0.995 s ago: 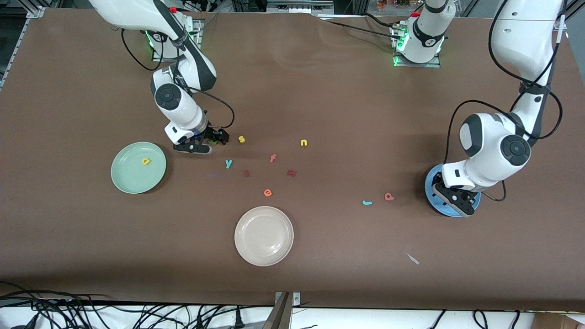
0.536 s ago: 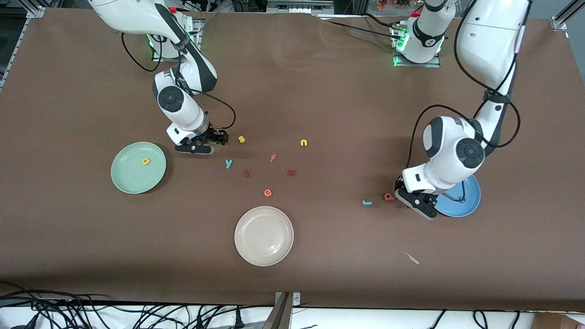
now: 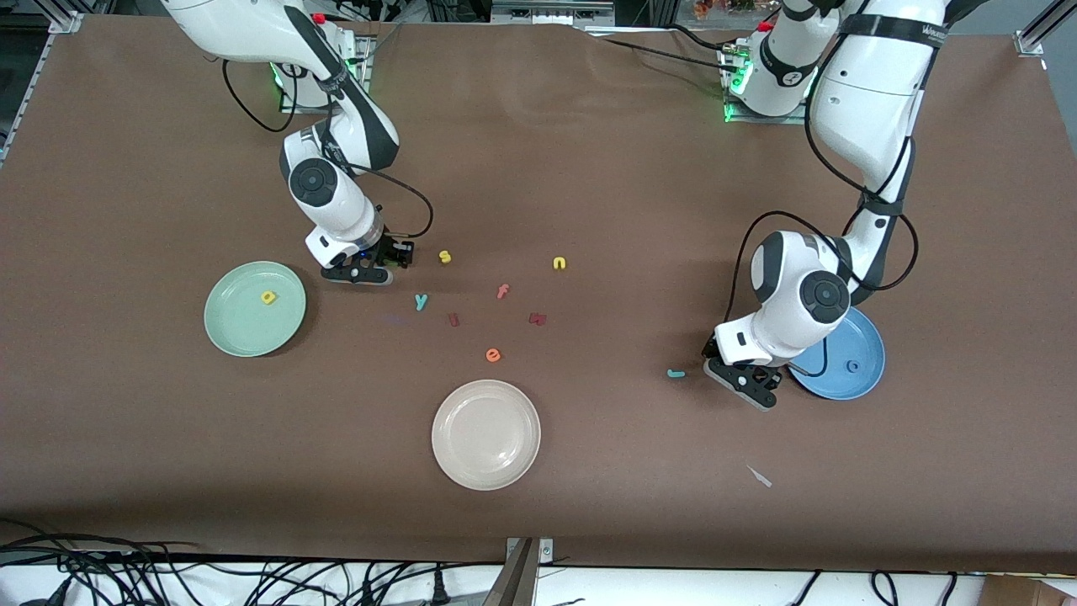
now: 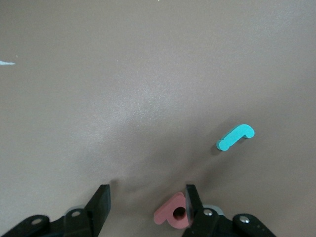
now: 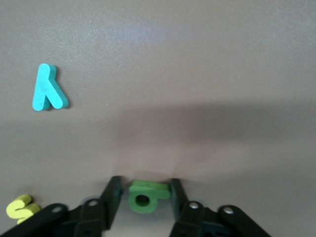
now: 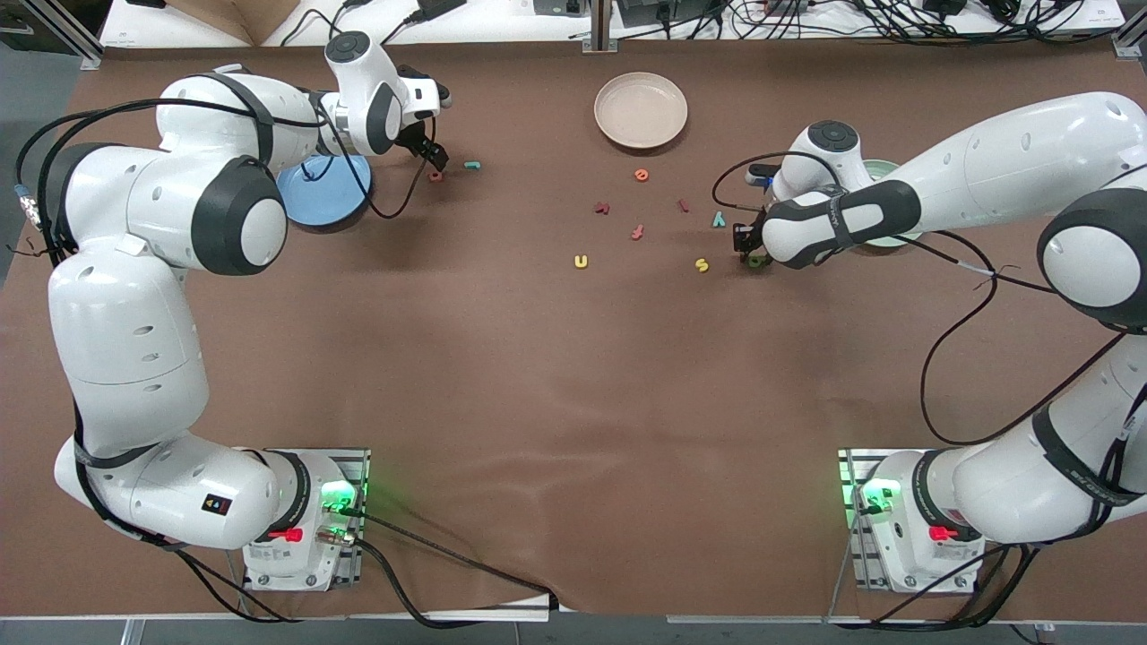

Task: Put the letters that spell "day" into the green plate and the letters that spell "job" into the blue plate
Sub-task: 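Grasp the pink p with the left gripper, the green letter with the right, then drop the green letter and pink p onto their plates with both grippers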

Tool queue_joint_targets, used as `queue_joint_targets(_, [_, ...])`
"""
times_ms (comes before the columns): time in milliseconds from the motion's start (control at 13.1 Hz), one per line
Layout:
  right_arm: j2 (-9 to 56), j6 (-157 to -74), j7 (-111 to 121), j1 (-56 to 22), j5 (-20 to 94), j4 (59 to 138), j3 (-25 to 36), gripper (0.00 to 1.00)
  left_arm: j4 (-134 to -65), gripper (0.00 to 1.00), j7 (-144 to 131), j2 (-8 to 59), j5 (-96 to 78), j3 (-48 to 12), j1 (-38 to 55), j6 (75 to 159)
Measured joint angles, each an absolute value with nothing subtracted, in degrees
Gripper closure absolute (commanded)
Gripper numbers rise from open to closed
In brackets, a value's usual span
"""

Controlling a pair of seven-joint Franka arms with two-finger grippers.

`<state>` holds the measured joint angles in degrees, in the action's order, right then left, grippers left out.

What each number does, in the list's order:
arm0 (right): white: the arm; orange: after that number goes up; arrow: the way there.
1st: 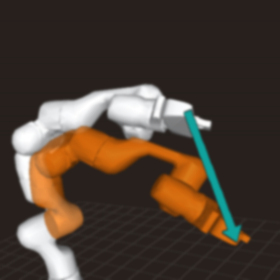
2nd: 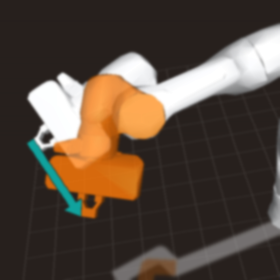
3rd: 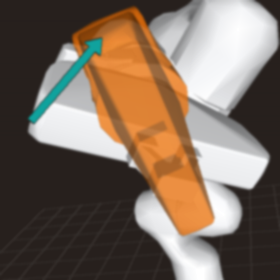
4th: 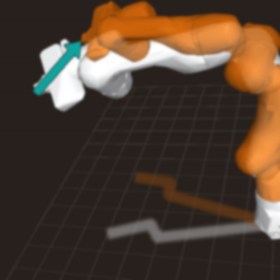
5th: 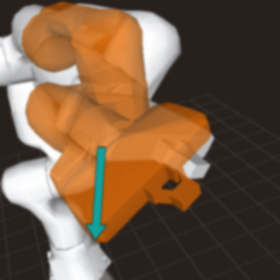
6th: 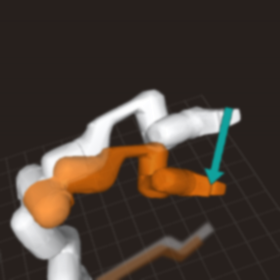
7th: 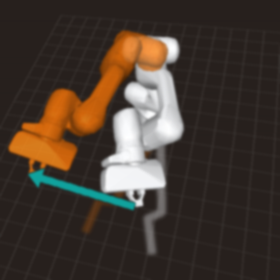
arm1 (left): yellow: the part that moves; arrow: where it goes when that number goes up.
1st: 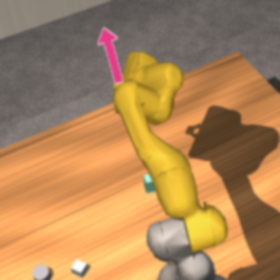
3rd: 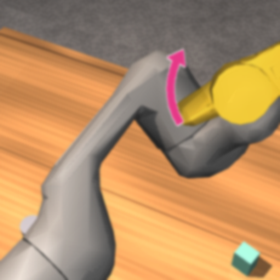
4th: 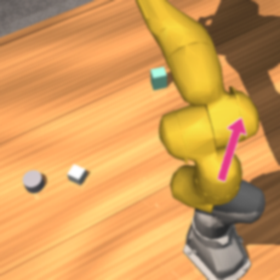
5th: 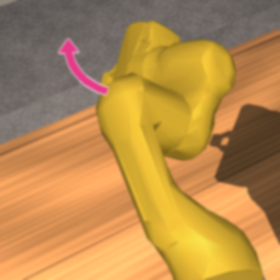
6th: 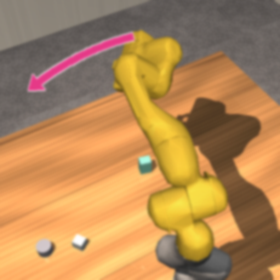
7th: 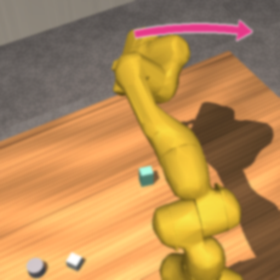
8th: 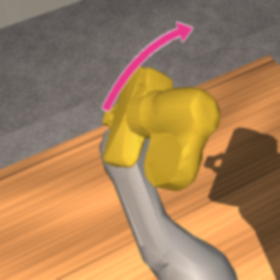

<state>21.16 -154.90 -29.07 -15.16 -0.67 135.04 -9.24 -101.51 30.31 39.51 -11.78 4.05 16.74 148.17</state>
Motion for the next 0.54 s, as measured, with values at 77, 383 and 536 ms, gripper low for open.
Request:
queue_joint_targets(77, [20.9, -154.8, -29.1, -15.2, -0.7, 135.0, -9.3, 0.68, -101.4, 0.3, 30.3, 39.5, -11.8, 4.1, 16.7, 148.2])
queue_joint_targets(383, [20.9, -154.8, -29.1, -15.2, -0.7, 135.0, -9.3, 0.75, -102.1, 0.23, 30.2, 39.6, -11.8, 4.1, 17.2, 147.7])
queue_joint_targets(536, [21.0, -153.6, -29.1, -15.2, -0.7, 134.5, -9.2, 0.75, -103.2, 0.23, 30.1, 39.7, -11.8, 4.1, 17.4, 147.6])
